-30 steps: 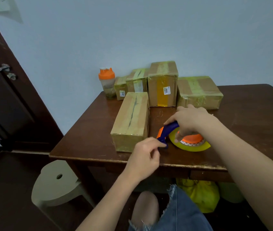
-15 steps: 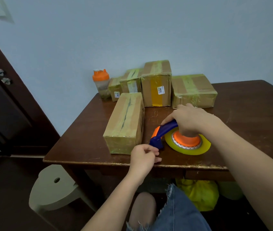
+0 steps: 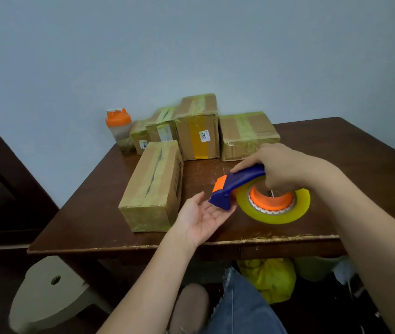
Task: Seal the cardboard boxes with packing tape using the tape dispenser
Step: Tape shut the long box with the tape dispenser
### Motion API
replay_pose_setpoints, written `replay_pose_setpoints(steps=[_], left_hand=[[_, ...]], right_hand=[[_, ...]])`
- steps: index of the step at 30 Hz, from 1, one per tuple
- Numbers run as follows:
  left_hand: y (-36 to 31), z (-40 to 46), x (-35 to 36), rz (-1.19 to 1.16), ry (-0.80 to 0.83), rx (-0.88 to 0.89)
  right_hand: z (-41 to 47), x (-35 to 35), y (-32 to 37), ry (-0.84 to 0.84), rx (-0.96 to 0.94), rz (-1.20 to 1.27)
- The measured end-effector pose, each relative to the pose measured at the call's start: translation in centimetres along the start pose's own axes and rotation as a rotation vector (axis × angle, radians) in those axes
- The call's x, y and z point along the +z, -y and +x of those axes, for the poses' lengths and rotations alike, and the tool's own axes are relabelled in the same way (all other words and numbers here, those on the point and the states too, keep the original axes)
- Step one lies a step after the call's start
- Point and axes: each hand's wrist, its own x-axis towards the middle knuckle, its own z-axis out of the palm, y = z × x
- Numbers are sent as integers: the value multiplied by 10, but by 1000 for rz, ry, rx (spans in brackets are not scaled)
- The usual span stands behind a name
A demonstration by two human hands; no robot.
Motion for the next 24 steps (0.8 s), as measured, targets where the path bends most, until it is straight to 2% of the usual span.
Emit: replay_pose_setpoints(steps=[11,19,22,24], left_hand=[[-9,-5,7,289,-126,127],[-25,-5,20,569,-260,287],[-29,-5,24,616,-268,306],[-33,-5,29,663,-273,327]], right_hand=[[-9,3,-11,3,-74,158],[-7,26,-21,12,-112,392],[-5,29,-25,88,-76,451],[-3,27,-24,129,-25,374]])
